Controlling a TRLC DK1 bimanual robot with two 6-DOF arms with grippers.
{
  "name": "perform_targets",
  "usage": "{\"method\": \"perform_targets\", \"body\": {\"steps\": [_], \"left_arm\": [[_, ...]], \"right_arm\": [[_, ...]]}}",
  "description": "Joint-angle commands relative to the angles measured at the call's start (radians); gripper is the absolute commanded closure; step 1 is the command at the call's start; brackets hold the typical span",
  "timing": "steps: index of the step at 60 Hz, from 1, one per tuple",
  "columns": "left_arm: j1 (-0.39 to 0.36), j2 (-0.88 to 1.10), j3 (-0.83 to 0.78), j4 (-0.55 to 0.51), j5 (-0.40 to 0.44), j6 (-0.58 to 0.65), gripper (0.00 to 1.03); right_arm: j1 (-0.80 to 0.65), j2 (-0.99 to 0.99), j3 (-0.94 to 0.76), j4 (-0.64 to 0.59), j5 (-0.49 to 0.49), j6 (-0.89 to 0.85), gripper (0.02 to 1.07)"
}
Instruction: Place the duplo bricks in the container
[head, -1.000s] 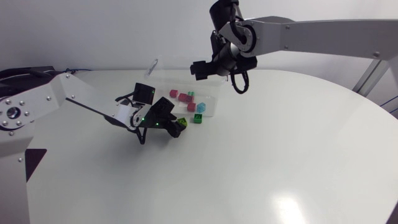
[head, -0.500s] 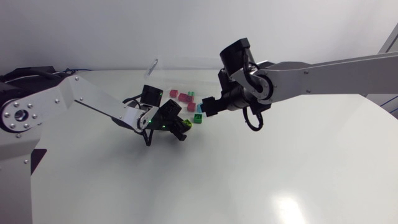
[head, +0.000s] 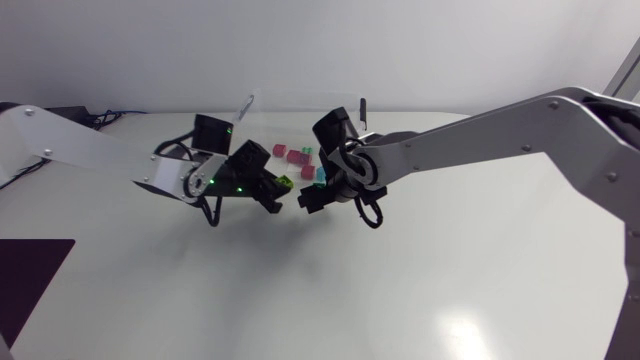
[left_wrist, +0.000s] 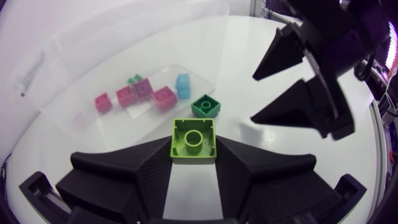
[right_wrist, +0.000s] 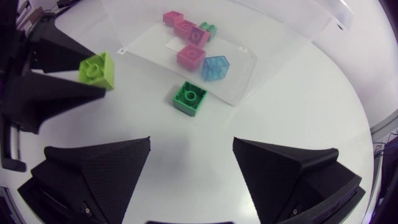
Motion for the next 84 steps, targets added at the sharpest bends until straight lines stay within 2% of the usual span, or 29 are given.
{"method": "perform_targets", "body": {"steps": [1,7,19,31,49,84], "left_arm": [[0.036,-0.105,-0.045,-0.015,0.019,-0.019,0.84],[0.067,-0.194,-0.071,-0.035,0.046,-0.036,0.84],[0.122,-0.313,-0.094,-0.063,0.093,-0.06,0.84],[0.167,-0.332,-0.016,-0.069,0.108,-0.106,0.84],[0.171,-0.313,0.07,-0.081,0.116,-0.14,0.84],[0.173,-0.355,0.061,-0.088,0.142,-0.16,0.84]], "right_arm": [[0.02,0.055,0.076,-0.029,0.02,0.039,0.11],[0.044,0.095,0.122,-0.035,0.065,0.052,0.11],[0.052,0.153,0.16,-0.043,0.068,0.069,0.11],[0.044,0.204,0.234,-0.107,0.074,0.1,0.12],[0.051,0.233,0.274,-0.164,0.085,0.166,0.12],[0.048,0.268,0.338,-0.213,0.096,0.229,0.12]]}}
